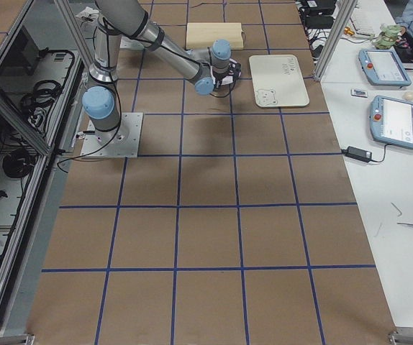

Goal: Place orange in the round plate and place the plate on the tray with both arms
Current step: 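Grip the plate rim with the right gripper and slide it onto the bear tray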

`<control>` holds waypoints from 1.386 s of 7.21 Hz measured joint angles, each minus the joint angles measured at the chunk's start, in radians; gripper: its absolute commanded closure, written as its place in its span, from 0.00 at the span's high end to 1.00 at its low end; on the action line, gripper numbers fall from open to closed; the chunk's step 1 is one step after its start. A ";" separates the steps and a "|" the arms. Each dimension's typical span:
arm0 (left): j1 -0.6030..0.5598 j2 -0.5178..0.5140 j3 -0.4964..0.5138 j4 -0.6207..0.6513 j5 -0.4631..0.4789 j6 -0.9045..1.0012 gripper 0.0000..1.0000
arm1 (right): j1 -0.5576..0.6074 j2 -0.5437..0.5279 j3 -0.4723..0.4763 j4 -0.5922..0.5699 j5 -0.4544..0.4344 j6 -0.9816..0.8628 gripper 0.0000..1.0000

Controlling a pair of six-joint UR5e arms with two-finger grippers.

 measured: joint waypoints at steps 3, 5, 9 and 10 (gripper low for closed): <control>0.001 0.023 -0.011 -0.003 -0.011 -0.001 1.00 | 0.003 -0.006 -0.022 0.002 0.029 0.027 0.00; 0.007 0.027 -0.011 -0.002 -0.008 -0.001 1.00 | -0.002 -0.009 -0.059 0.004 0.073 0.050 0.00; 0.009 0.030 -0.017 -0.003 -0.005 -0.001 1.00 | -0.028 0.055 -0.291 0.040 0.069 0.059 0.00; 0.009 0.031 -0.018 -0.004 -0.005 0.000 1.00 | -0.046 0.124 -0.383 0.046 0.068 0.054 0.00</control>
